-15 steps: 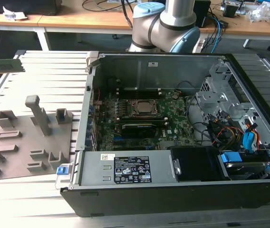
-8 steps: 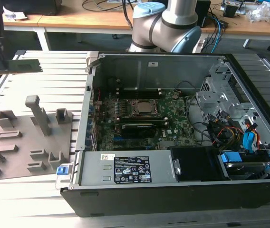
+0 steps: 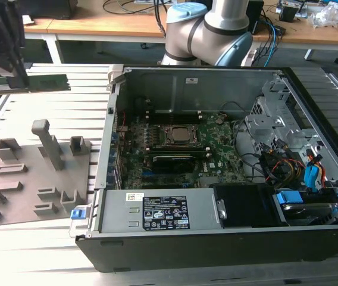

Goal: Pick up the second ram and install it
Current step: 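Pick up the second ram and move it above second insertion slot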

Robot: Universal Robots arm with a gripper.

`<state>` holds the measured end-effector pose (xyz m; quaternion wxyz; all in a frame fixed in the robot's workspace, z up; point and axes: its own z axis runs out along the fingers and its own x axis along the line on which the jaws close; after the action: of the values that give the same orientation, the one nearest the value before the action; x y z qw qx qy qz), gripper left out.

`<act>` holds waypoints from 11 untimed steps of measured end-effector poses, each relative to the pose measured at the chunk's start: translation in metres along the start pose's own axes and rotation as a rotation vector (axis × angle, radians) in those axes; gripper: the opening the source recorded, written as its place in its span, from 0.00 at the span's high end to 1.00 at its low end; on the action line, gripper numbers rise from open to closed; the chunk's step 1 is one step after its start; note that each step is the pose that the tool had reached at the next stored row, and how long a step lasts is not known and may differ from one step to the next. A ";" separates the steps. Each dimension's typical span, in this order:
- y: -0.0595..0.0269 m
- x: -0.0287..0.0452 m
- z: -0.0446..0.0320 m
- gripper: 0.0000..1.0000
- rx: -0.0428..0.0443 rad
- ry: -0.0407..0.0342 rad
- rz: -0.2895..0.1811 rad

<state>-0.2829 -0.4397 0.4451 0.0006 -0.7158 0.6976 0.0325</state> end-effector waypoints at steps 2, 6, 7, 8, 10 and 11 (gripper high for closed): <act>-0.0101 0.0003 -0.0004 0.86 -0.0002 -0.0001 0.000; -0.0243 0.0006 -0.0011 0.86 -0.0006 -0.0001 0.000; -0.0276 0.0007 -0.0012 0.86 -0.0007 -0.0001 0.000; -0.0302 0.0008 -0.0013 0.86 -0.0008 -0.0001 0.000; -0.0393 0.0010 -0.0017 0.86 -0.0010 -0.0001 0.000; -0.0427 0.0010 -0.0019 0.86 -0.0012 -0.0001 0.000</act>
<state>-0.2401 -0.4397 0.4451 0.0003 -0.7157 0.6976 0.0330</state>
